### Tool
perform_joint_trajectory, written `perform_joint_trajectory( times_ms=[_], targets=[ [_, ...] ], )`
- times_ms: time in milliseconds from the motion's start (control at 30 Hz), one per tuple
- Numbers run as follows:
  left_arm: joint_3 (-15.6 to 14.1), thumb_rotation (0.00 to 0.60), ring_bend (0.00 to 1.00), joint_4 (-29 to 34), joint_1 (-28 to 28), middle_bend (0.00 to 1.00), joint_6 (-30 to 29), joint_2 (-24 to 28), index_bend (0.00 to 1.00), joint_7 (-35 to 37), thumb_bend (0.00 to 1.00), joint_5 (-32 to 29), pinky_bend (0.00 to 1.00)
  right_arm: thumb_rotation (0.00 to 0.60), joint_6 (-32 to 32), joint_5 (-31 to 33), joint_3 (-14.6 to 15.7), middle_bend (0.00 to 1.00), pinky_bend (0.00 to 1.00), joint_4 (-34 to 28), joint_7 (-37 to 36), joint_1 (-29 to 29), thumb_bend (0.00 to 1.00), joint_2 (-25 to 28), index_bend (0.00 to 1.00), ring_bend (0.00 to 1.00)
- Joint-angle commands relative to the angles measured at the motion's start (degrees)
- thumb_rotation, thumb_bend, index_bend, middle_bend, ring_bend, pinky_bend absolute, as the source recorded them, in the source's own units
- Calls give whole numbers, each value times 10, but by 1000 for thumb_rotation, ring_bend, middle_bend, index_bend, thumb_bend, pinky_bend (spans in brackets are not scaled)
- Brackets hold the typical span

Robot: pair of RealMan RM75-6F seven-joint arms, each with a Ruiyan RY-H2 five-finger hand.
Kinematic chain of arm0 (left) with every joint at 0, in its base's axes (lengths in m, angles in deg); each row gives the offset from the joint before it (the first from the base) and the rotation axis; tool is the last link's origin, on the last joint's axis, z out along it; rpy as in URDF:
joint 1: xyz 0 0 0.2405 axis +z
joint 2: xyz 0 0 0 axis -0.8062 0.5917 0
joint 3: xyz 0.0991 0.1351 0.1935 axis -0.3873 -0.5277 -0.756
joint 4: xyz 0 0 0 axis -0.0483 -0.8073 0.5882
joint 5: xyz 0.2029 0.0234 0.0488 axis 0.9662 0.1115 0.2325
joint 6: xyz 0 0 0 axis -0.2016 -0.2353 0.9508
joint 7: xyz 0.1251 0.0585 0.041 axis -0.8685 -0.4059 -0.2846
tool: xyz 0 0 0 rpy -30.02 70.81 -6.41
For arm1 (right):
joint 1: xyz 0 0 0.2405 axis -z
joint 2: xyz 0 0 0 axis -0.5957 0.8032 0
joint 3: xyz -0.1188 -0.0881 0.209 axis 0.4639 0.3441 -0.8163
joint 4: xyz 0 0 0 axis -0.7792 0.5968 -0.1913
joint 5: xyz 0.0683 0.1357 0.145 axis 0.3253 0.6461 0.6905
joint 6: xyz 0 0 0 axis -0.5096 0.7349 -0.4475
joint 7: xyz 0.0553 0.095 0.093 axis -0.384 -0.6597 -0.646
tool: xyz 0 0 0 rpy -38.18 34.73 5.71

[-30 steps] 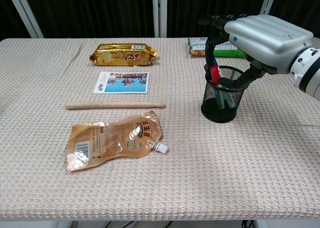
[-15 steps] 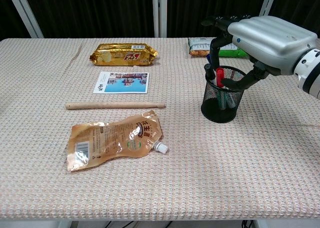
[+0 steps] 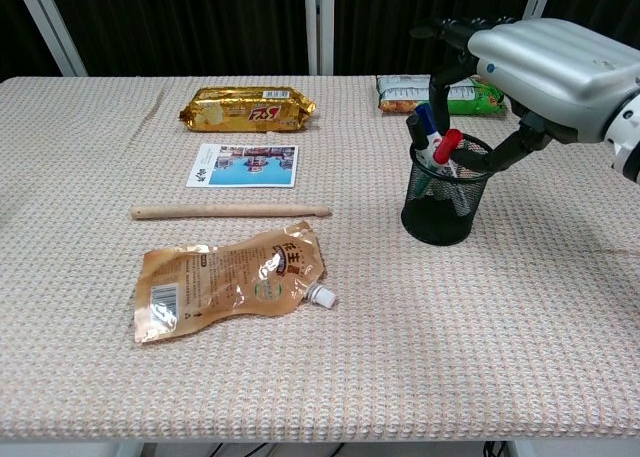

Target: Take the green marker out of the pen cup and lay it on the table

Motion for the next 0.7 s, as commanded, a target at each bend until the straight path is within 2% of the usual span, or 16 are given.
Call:
perform_joint_trajectory(
  times_ms=[33,267,433,567,700],
  targets=[
    [0,600,0,1,0,0,-1,1,42,0,127,1,0,600,14,-18,2,2,0,-17,-17,6,306,14,661,0],
    [-1,600,0,8,-1,0,-1,4,42,-6,127,5,0,600,85,-82,7,13,0,-73,-76,42,312,79,686,0],
    [-3,600,0,14,-2,0,1,3,42,-13,127,8,0,600,145,-105,-4,20,0,-101,-124,76,313,142,694,0],
    [-3,600,0,19,-4,0,4,3,42,-22,127,9,0,600,175,-87,-23,20,0,-95,-151,98,313,180,699,0],
    [-3,600,0,25,-6,0,6,3,42,-30,127,9,0,600,183,-47,-39,19,0,-53,-158,111,314,191,699,0]
  ],
)
